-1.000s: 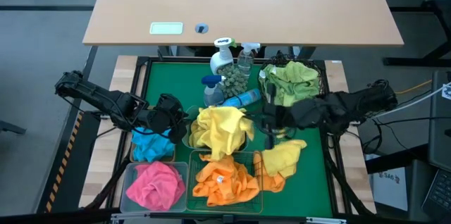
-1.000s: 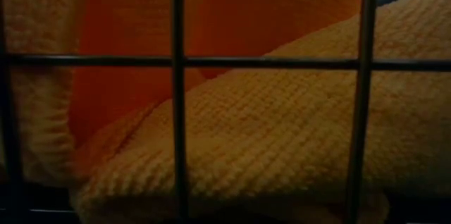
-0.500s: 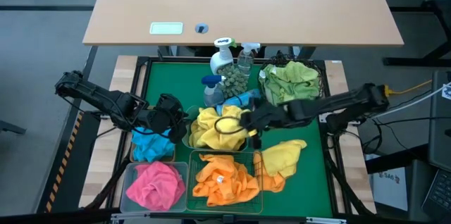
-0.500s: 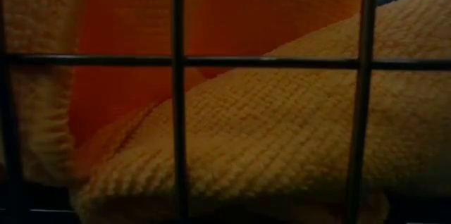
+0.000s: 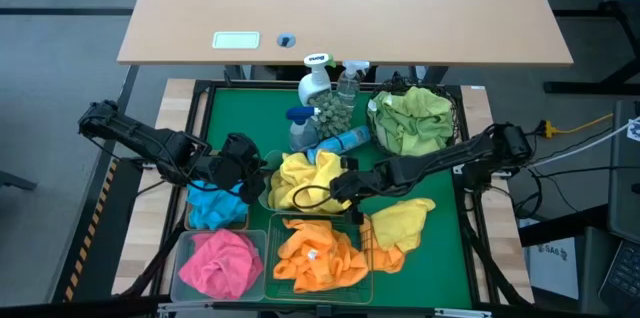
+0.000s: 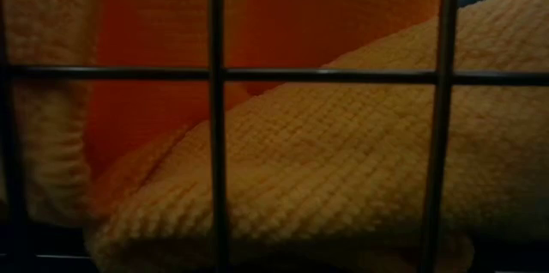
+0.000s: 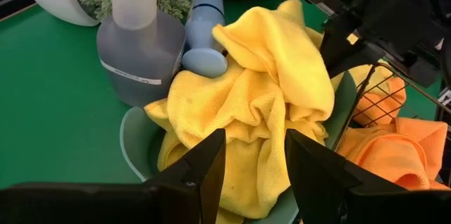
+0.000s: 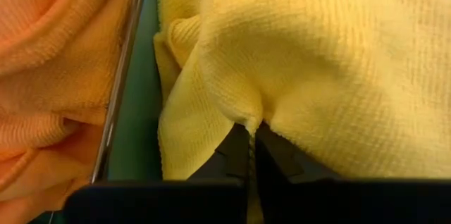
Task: Sort microfiber towel by color & place in baskets
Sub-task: Put the yellow microfiber towel into the blue bin
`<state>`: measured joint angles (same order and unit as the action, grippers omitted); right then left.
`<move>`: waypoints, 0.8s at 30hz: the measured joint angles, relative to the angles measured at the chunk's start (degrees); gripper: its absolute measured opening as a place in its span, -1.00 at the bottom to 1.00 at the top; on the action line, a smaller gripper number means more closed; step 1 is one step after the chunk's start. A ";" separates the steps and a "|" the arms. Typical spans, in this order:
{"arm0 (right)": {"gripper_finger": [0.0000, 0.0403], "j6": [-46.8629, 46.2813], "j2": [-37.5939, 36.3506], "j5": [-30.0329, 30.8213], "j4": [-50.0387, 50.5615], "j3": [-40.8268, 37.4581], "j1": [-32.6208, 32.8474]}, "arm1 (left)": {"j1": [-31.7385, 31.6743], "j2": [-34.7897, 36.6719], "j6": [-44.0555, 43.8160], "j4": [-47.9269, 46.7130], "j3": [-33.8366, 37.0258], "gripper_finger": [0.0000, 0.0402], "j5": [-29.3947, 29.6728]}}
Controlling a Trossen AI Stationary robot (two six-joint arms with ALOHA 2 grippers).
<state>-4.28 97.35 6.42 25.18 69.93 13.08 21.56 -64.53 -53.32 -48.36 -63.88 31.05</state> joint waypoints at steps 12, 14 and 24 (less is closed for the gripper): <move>-0.24 0.05 0.01 -0.04 4.14 6.74 0.00 | -0.02 -0.02 0.00 0.00 0.00 -0.30 0.00; -0.10 0.05 0.01 -0.04 8.14 9.53 0.00 | 0.00 -0.02 0.00 0.00 0.00 -0.30 0.00; 0.19 -3.57 0.01 -0.27 35.60 26.57 0.02 | -0.01 -0.02 0.00 0.00 0.00 -0.30 0.00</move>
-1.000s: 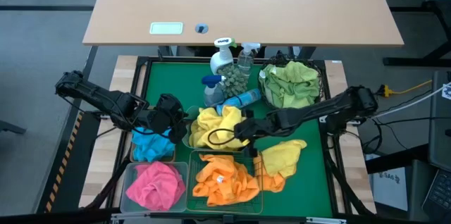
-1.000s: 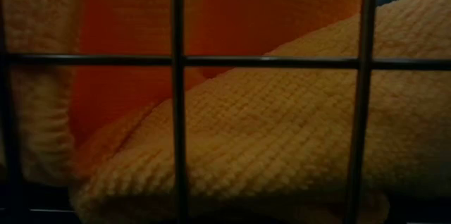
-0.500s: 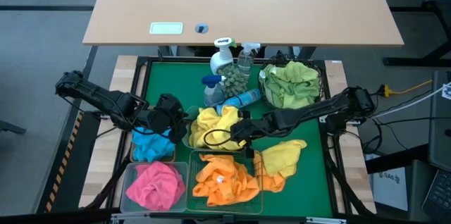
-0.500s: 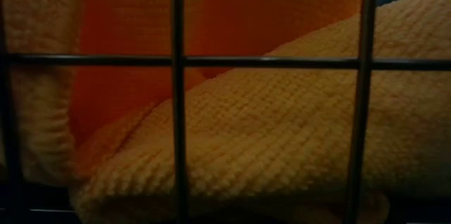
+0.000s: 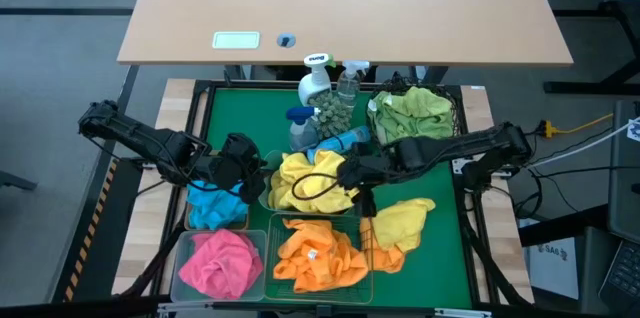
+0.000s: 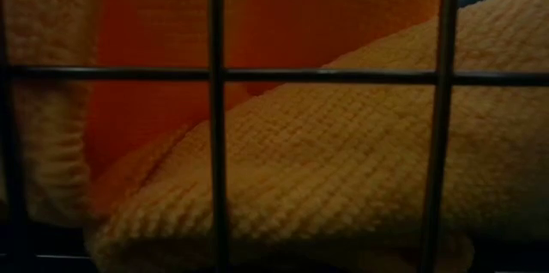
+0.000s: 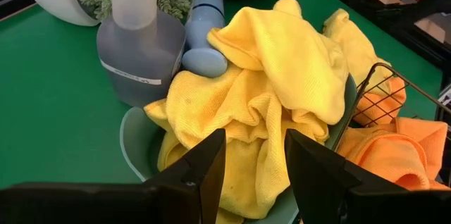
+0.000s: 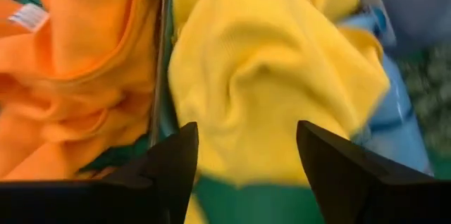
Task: Sort microfiber towel by color & place in baskets
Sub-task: Put the yellow microfiber towel into the blue bin
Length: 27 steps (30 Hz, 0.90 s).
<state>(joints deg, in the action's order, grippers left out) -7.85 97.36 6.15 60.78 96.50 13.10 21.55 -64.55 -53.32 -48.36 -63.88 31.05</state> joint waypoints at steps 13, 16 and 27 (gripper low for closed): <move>0.20 -5.35 -0.76 -7.55 20.85 6.94 10.32 | 0.00 0.00 -0.02 0.00 0.00 -0.30 0.00; 0.20 -6.52 -0.76 -4.15 23.44 6.94 15.84 | 0.00 0.00 -0.02 0.00 0.00 -0.30 0.00; 0.20 -22.99 -1.60 9.63 27.67 -0.90 29.33 | 0.00 0.00 -0.02 0.02 0.00 -0.30 -0.01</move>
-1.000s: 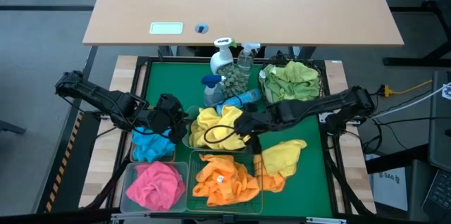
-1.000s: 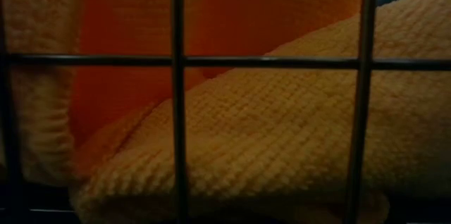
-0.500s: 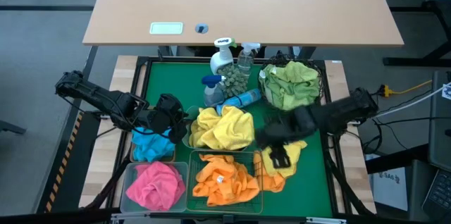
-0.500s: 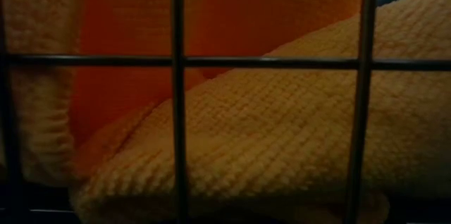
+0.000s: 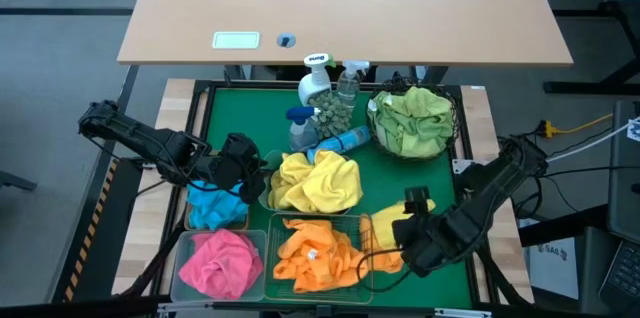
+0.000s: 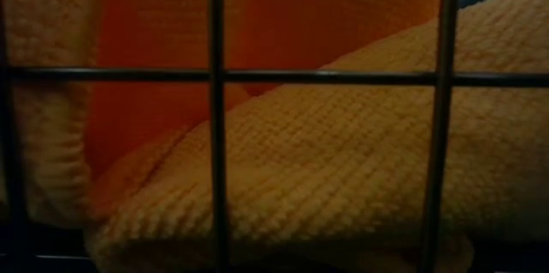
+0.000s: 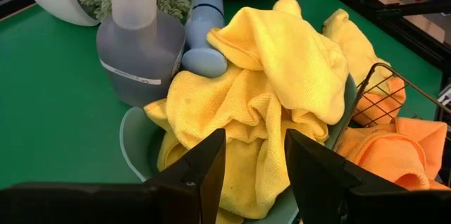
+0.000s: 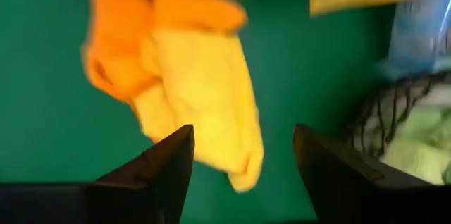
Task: Sort microfiber towel by color & place in baskets
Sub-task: Put the yellow microfiber towel into the blue bin
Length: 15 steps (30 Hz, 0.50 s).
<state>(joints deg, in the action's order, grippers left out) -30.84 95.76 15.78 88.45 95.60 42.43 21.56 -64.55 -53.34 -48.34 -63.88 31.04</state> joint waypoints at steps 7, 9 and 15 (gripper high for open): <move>0.20 -1.69 -2.76 -1.37 -4.53 -18.09 -3.67 | -0.02 0.00 0.00 0.00 0.00 -0.30 -0.01; 0.20 -0.27 -4.06 -3.91 -9.13 -23.52 -6.35 | 0.00 0.00 0.00 0.00 0.00 -0.30 0.01; 0.20 7.39 -5.16 -12.08 -22.52 -36.97 -14.33 | -0.02 0.00 0.00 0.00 0.00 -0.30 -0.01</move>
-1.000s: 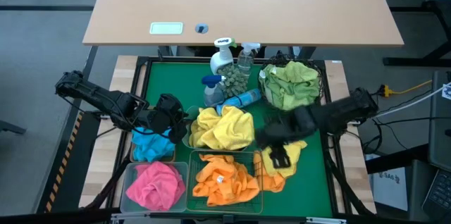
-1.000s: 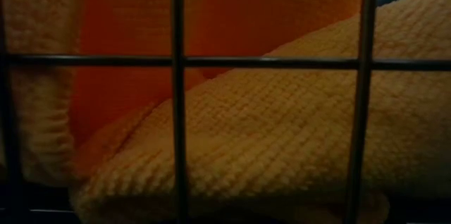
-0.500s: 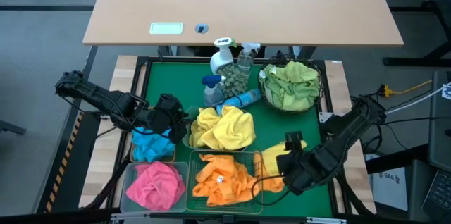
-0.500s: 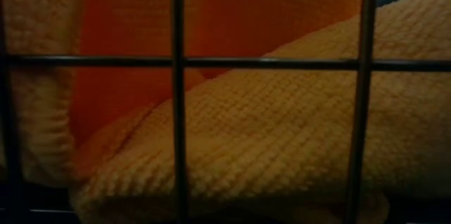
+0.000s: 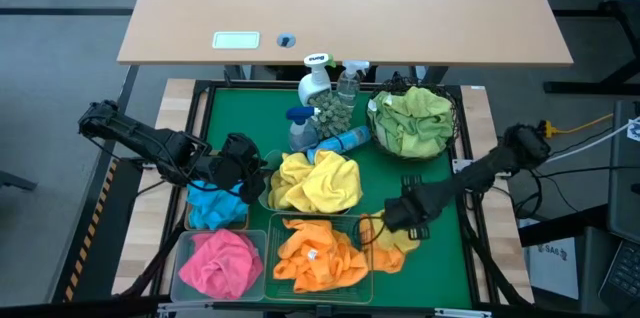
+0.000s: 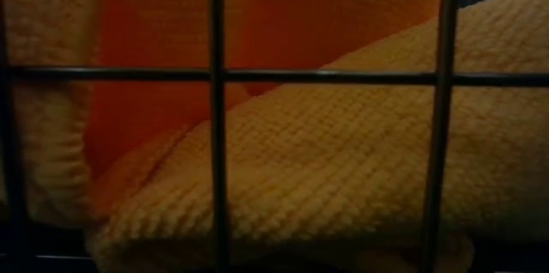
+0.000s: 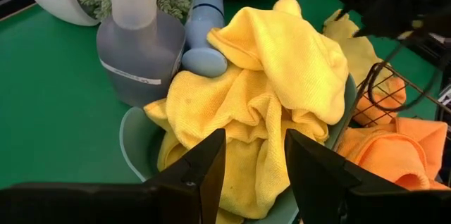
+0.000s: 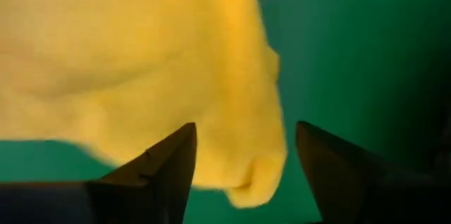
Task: Sort microfiber towel by color & place in baskets
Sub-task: Put the yellow microfiber towel into the blue bin
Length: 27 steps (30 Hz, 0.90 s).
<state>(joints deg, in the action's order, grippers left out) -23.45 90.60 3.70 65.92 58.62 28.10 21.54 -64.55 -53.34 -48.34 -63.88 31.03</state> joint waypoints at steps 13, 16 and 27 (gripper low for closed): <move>0.11 5.73 -0.08 -6.11 -6.81 -8.41 -8.05 | 0.02 0.00 0.00 0.00 0.00 -0.30 0.00; -0.10 6.39 -0.08 -7.37 -7.68 -8.41 -7.92 | 0.01 0.00 -0.02 0.00 0.02 -0.30 0.00; -0.93 6.85 -0.01 -7.56 -3.14 -4.84 -7.88 | 0.01 0.00 -0.02 -0.01 0.02 -0.30 0.02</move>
<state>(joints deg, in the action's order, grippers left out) -16.60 90.59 -3.86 62.78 53.79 20.23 21.55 -64.55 -53.36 -48.35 -63.86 31.04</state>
